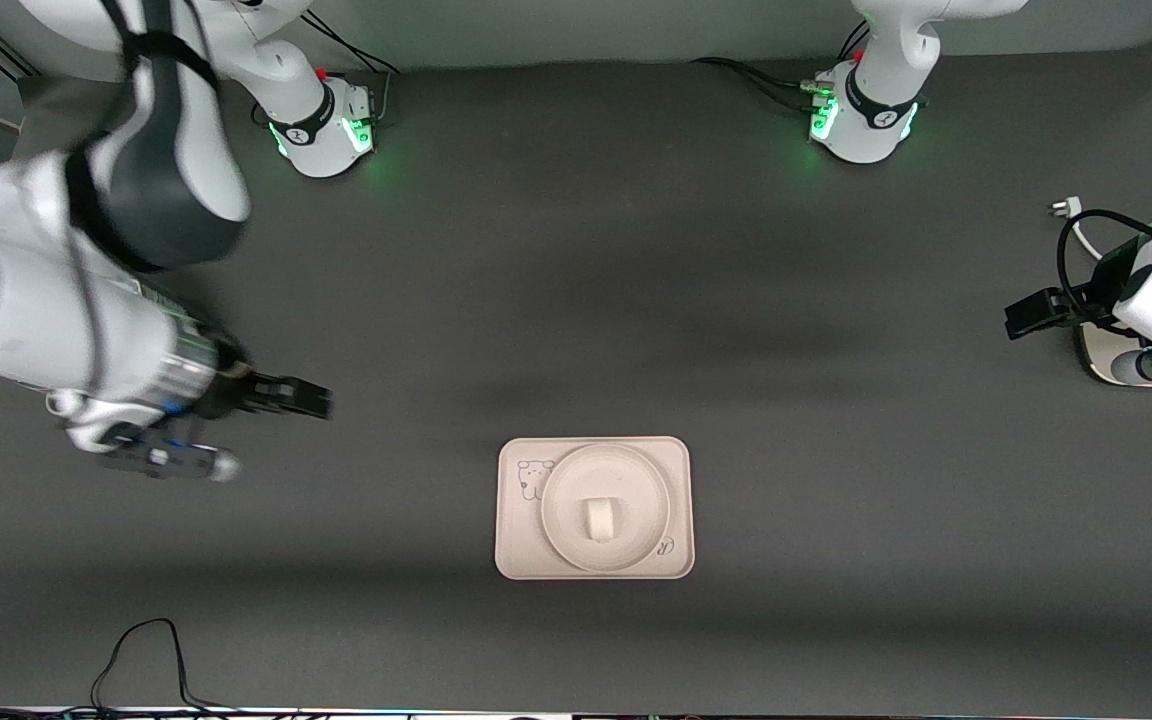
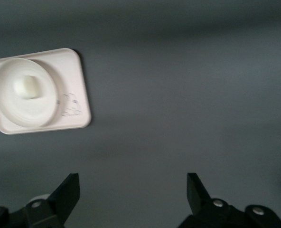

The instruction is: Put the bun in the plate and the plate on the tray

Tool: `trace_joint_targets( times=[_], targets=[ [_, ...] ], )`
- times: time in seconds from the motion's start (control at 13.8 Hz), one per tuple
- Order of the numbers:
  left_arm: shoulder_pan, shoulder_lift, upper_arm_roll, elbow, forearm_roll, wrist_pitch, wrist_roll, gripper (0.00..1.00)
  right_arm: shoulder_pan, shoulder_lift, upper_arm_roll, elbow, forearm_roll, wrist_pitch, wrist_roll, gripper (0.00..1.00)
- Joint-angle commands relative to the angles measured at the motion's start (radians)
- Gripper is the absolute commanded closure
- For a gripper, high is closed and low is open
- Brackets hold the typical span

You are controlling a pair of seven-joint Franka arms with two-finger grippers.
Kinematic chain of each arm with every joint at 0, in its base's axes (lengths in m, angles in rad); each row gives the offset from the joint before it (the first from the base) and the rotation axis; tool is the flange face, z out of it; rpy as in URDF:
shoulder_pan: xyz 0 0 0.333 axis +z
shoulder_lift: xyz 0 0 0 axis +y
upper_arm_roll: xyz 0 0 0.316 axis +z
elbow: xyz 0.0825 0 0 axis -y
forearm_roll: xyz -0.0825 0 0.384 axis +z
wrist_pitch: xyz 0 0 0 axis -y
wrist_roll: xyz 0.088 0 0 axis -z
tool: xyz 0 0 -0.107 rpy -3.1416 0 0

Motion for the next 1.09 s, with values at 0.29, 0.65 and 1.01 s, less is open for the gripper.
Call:
trace_joint_targets(
  times=[0.29, 0.65, 1.01],
  targets=[
    [-0.008, -0.014, 0.007, 0.002, 0.004, 0.005, -0.015, 0.0, 0.016, -0.114, -0.19, -0.064, -0.022, -0.052, -0.083, 0.0],
    [0.001, -0.019, 0.01, 0.006, 0.004, -0.003, -0.015, 0.0, 0.016, -0.156, -0.196, -0.12, -0.039, -0.038, -0.083, 0.0],
    [0.001, -0.019, 0.01, 0.006, 0.004, -0.004, -0.015, 0.0, -0.327, -0.205, 0.198, -0.143, -0.161, -0.037, -0.083, 0.0]
  ],
)
